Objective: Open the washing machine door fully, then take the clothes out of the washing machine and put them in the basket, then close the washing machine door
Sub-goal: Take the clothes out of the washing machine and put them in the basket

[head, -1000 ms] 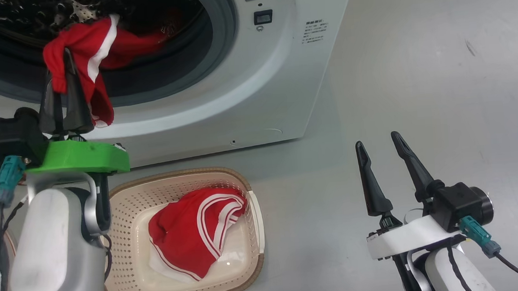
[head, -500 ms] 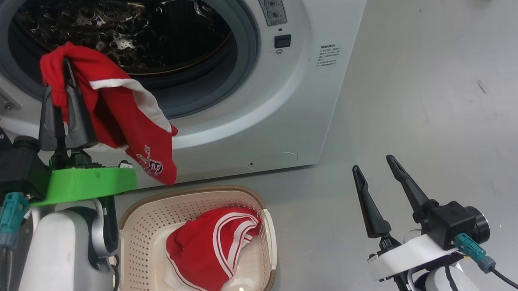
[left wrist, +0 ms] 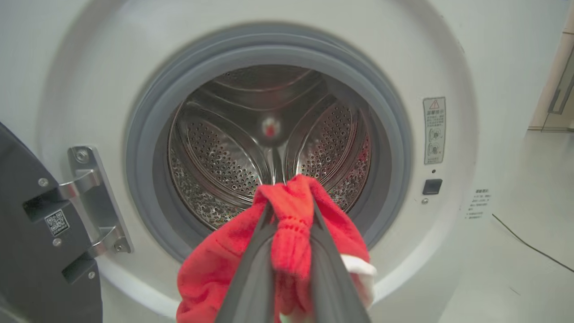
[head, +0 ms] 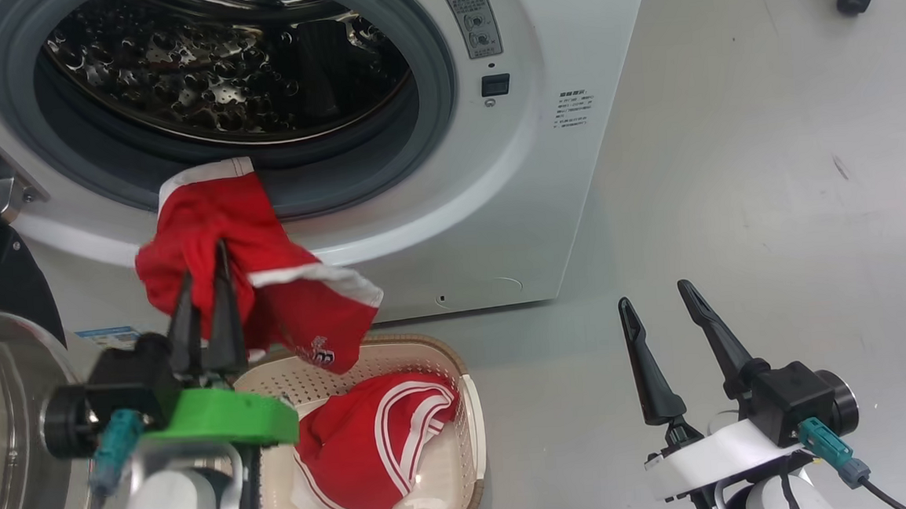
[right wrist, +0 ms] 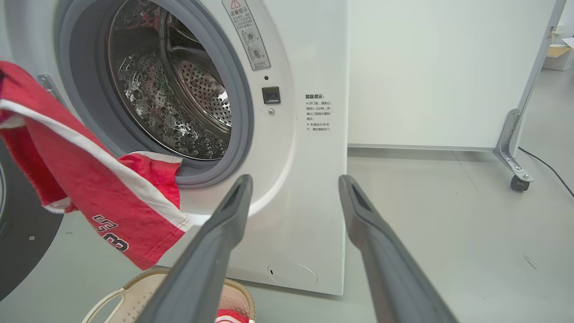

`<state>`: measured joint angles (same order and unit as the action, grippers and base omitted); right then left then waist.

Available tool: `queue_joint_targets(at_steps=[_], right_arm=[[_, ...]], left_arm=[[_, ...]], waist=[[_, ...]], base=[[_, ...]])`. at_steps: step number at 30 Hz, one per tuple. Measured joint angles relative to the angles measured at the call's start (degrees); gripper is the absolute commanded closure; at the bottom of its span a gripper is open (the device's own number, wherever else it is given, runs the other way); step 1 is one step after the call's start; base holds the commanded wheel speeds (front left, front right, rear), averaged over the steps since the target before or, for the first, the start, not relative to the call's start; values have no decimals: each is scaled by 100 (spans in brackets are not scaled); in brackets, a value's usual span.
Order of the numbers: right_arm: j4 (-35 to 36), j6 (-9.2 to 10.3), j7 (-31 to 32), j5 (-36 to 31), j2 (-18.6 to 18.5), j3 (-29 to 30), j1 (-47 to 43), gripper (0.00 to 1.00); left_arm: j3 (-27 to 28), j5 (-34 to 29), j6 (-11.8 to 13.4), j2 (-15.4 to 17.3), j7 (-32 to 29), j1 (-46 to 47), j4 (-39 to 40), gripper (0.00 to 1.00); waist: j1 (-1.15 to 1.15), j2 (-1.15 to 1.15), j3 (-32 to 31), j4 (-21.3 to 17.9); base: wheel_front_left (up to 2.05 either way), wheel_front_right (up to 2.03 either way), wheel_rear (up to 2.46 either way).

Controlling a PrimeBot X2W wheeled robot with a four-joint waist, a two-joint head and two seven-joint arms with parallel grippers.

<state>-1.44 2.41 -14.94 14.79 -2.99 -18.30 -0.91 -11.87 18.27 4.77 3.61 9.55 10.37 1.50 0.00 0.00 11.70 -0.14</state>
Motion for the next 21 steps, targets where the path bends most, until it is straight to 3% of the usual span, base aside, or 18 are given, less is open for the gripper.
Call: queue_joint_targets(at_steps=[21], right_arm=[[191, -83, 0, -83, 15, -42, -35, 0]], left_arm=[[-465, 240, -2, -51, -479, -510, -1241, 100]], waist=[[0, 0, 406, -182]], base=[[0, 0, 0]])
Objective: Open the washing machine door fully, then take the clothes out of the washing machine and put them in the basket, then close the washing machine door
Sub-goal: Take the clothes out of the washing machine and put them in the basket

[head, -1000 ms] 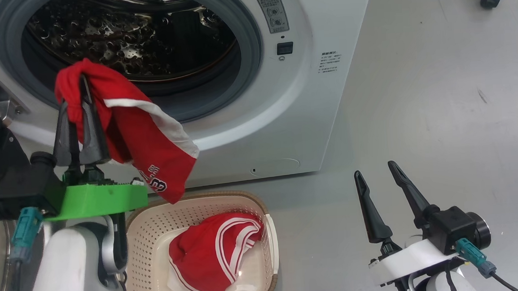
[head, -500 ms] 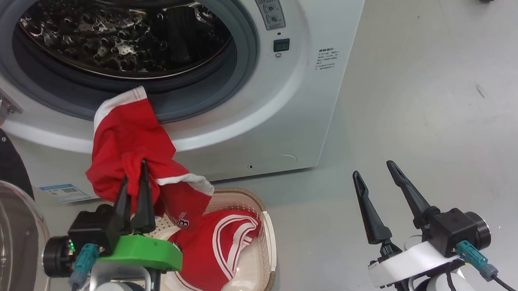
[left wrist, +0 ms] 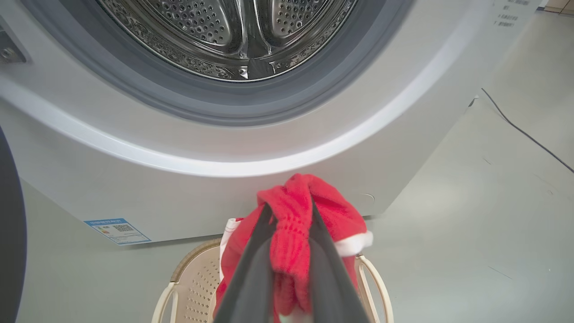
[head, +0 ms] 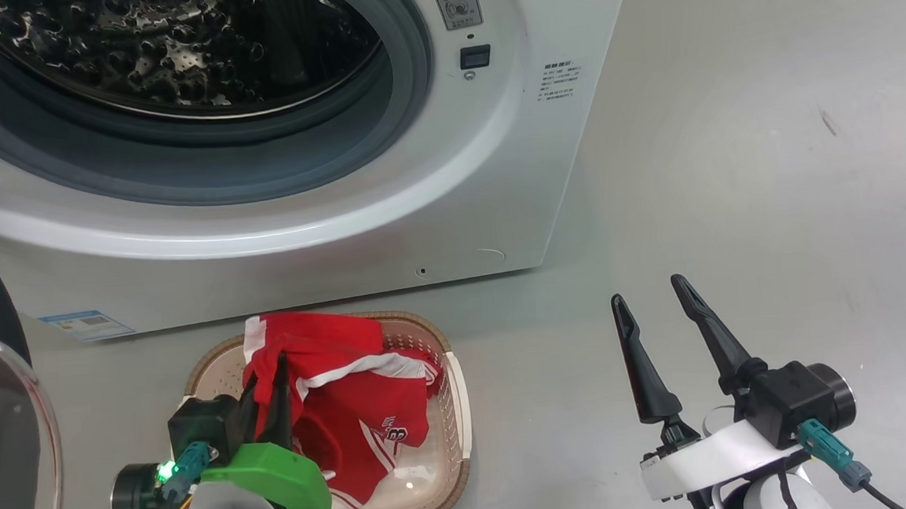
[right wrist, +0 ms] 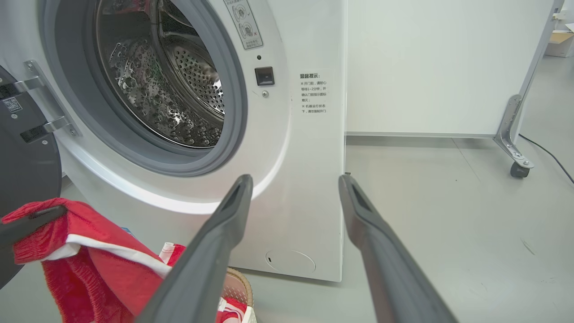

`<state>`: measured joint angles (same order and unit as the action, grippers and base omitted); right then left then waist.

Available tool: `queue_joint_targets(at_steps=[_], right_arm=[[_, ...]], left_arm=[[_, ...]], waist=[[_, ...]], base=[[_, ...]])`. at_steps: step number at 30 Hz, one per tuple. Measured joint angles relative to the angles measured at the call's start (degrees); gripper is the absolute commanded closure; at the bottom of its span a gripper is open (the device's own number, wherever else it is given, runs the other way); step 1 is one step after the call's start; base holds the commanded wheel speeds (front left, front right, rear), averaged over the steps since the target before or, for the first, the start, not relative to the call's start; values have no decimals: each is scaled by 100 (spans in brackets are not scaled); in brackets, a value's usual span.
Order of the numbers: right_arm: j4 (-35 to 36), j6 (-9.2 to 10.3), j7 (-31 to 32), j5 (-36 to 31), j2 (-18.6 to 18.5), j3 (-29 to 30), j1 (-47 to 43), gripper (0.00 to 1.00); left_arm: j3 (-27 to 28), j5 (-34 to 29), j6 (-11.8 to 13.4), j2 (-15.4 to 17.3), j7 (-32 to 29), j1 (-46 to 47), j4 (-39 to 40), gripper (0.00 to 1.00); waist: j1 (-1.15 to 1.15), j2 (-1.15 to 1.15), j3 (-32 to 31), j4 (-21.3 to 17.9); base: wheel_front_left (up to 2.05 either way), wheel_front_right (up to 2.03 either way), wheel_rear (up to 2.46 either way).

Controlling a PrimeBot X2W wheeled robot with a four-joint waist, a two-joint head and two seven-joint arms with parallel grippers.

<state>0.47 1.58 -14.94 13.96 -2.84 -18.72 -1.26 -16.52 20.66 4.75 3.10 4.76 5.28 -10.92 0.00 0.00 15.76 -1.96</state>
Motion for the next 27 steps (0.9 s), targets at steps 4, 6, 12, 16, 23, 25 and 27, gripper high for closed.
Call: queue_joint_targets(at_steps=[4, 6, 12, 16, 23, 25, 27], right_arm=[[60, 0, 0, -25, 0, -23, 76, 0], [74, -1, 0, -34, 0, -47, 115, 0], [118, -48, 0, -33, 1, -114, 236, 0], [138, -48, 0, -33, 2, -148, 315, 0], [241, -40, 0, 9, 1, -196, 499, 0], [263, -34, 0, 13, 1, -199, 554, 0], [285, -33, 0, 15, 1, -211, 614, 0]], left_arm=[[21, 59, 0, -5, -69, 131, -459, 100], [70, 123, 0, -12, -125, 241, -686, 100], [221, 278, 2, -23, -198, 519, -1241, 100], [304, 308, 2, -33, -224, 696, -1507, 100], [357, 347, 5, -32, -318, 1044, -2065, 100], [356, 347, 0, -24, -321, 1188, -2202, 100], [353, 347, -3, -9, -344, 1324, -2341, 100]], waist=[[0, 0, 191, -71], [0, 0, 275, -102], [0, 0, 527, -242], [0, 0, 674, -316], [0, 0, 1017, -529], [0, 0, 1117, -585], [0, 0, 1214, -638]], base=[[0, 0, 0], [0, 0, 0], [0, 0, 0], [0, 0, 0], [0, 0, 0], [0, 0, 0], [0, 0, 0]])
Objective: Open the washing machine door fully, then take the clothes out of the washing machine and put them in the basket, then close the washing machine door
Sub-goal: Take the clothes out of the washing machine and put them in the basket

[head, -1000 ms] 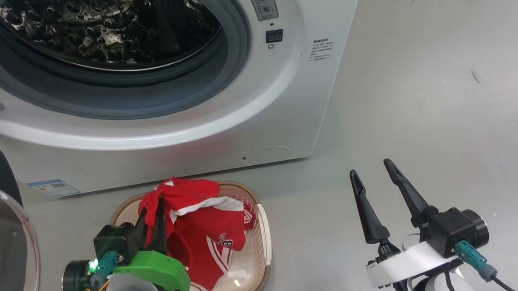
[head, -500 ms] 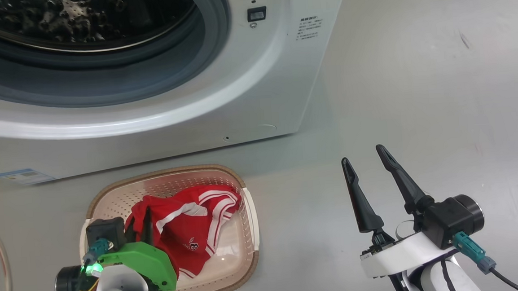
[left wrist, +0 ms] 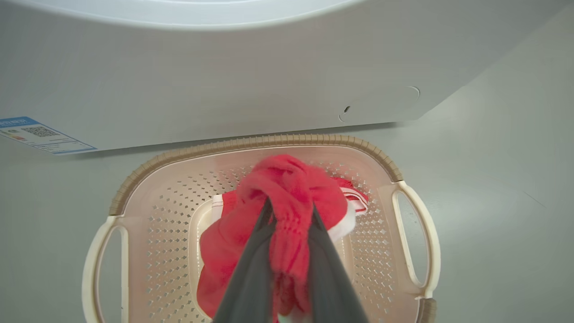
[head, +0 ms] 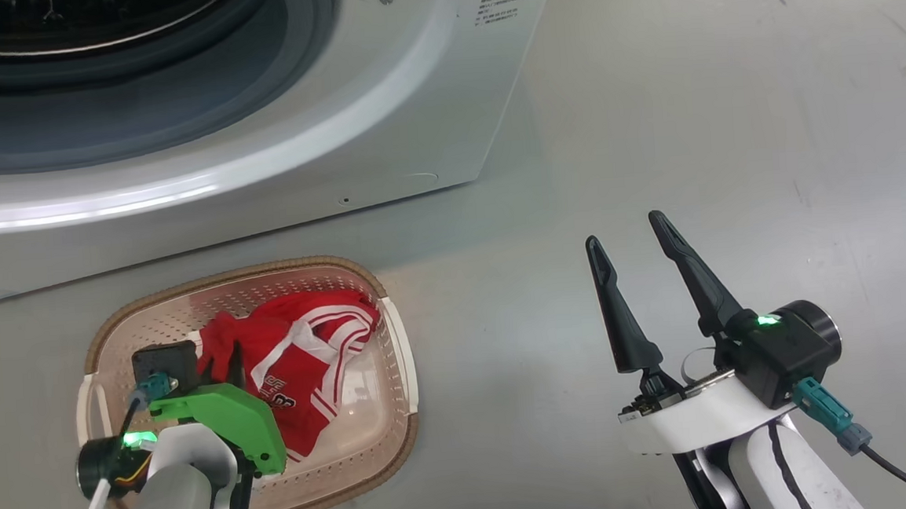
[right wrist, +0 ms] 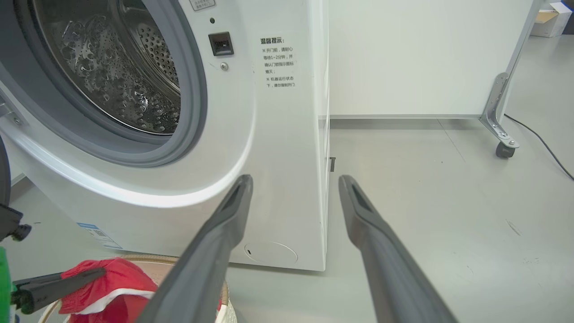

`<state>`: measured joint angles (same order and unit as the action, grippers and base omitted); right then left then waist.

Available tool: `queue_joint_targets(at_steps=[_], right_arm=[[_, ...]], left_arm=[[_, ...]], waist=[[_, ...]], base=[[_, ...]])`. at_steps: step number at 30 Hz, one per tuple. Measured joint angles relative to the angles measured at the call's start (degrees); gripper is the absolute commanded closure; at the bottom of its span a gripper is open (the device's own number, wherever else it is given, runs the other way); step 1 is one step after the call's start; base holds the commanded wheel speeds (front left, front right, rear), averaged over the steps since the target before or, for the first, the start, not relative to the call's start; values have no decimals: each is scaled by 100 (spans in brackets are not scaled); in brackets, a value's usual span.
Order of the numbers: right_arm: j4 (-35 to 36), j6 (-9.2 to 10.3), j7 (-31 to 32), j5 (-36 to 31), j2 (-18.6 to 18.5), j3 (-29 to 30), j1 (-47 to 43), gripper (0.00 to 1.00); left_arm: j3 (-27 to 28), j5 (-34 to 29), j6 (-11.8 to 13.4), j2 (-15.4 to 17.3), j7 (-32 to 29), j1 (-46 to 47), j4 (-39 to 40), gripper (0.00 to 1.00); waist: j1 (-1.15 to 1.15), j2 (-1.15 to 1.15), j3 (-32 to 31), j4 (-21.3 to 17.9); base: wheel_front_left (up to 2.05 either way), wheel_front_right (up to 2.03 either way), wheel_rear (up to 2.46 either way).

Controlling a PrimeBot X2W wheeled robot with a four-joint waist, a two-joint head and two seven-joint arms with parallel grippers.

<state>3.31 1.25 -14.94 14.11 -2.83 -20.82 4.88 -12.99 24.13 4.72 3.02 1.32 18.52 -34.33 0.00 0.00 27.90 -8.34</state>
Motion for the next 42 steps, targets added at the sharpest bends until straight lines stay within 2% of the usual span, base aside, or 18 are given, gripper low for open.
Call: queue_joint_targets(at_steps=[8, 9, 11, 12, 13, 21, 29, 36, 42], right_arm=[[23, 43, 0, 43, 1, -96, 215, 0], [36, 44, 0, 43, 0, -93, 229, 0], [42, 67, 0, 43, 0, -90, 253, 0], [40, 90, 0, 43, 1, -85, 276, 0], [40, 93, 0, 45, 1, -77, 298, 0], [-16, 143, 0, 93, 1, -55, 326, 0], [-67, 148, 0, 93, 1, -15, 400, 0], [-167, 188, -1, 93, 0, 126, 402, 0], [-243, 192, -1, 88, 0, 285, 375, 0]], left_arm=[[47, -5, -66, 152, -76, 321, -524, 100], [49, -5, -96, 157, -77, 372, -578, 74], [56, -3, -103, 156, -76, 471, -669, 39], [59, -2, -113, 156, -73, 522, -731, 16], [78, -2, -116, 156, -64, 561, -788, 0], [135, -1, -148, 156, 141, 689, -1183, 0], [38, -51, -208, 138, 645, 795, -1315, 0], [-38, -163, -257, 93, 1163, 832, -1246, 0], [-101, -263, -257, 62, 1258, 848, -953, 0]], waist=[[0, 0, 341, -201], [0, 0, 379, -224], [0, 0, 451, -263], [0, 0, 484, -280], [0, 0, 509, -295], [0, 0, 509, -304], [0, 0, 362, -189], [0, 0, 154, -28], [0, 0, -63, 156]], base=[[0, 0, 0], [0, 0, 0], [0, 0, 0], [0, 0, 0], [0, 0, 0], [0, 0, 0], [0, 0, 0], [0, 0, 0], [0, 0, 0]])
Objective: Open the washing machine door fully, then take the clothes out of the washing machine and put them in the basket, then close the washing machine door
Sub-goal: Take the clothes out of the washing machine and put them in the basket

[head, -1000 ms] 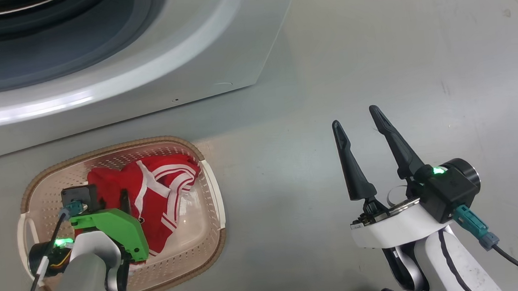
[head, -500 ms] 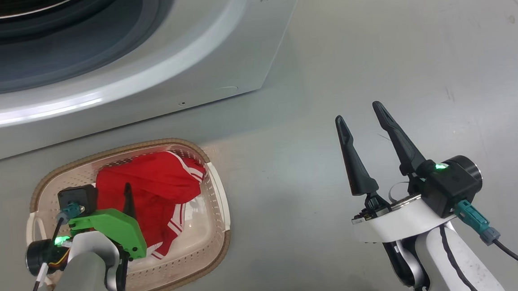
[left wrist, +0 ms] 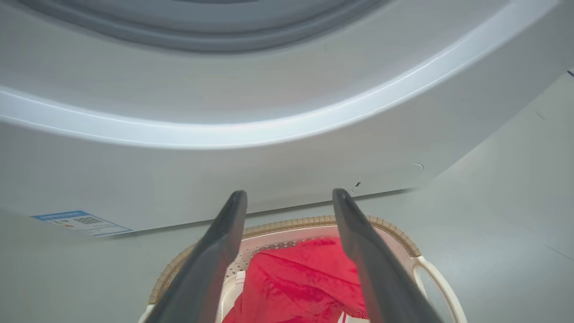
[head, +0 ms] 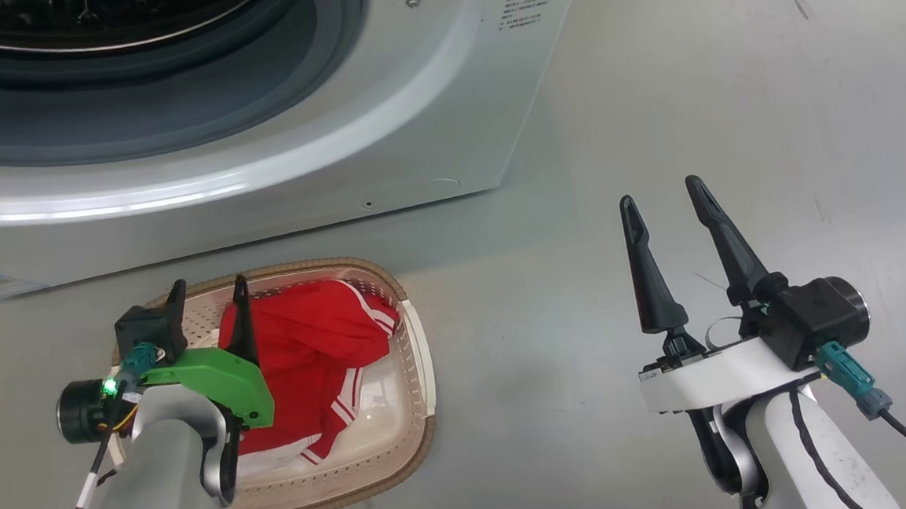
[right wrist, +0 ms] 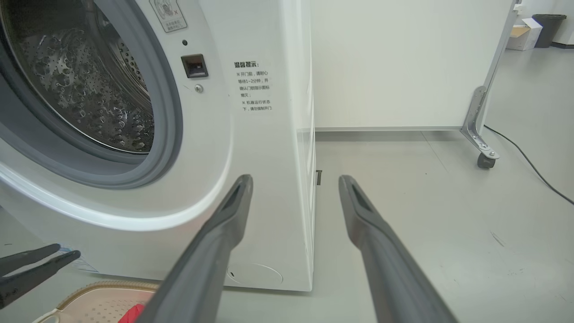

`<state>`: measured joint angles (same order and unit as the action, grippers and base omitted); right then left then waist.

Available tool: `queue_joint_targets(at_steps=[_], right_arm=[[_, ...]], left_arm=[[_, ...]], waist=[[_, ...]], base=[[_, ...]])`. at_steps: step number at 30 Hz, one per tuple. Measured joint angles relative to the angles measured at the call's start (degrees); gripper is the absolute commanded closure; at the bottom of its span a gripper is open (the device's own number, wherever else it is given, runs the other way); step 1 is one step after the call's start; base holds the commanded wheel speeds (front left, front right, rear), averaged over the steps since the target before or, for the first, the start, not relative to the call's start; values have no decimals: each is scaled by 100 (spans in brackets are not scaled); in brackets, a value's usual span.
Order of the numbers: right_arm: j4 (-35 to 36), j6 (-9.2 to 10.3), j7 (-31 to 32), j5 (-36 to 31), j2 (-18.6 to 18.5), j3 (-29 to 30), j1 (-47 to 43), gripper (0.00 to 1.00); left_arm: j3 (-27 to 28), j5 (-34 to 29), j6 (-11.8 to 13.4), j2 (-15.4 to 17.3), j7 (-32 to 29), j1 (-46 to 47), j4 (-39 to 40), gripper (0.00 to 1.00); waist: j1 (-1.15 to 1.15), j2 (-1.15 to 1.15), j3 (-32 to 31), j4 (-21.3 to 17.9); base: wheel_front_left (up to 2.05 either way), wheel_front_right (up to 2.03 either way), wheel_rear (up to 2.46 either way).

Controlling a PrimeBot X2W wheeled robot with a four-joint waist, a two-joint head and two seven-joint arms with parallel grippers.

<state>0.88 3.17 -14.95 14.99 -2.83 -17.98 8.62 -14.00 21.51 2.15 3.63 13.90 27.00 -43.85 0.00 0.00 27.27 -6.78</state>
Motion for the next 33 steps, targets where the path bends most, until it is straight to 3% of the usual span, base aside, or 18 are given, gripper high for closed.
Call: queue_joint_targets(at_steps=[11, 17, 33], right_arm=[[-109, 0, 1, -5, -9, 221, -254, 0], [-142, -12, 1, -10, -7, 236, -354, 0], [-163, -48, 1, -102, -2, 412, -740, 0]], left_arm=[[-32, -209, 9, -54, 46, -29, 865, 0], [90, -383, 92, -56, 48, -161, 1784, 0], [205, -592, 216, -31, 54, -1532, 3130, 0]], waist=[[0, 0, -441, 393], [0, 0, -703, 570], [0, 0, -1374, 749]], base=[[0, 0, 0], [0, 0, 0], [0, 0, 0]])
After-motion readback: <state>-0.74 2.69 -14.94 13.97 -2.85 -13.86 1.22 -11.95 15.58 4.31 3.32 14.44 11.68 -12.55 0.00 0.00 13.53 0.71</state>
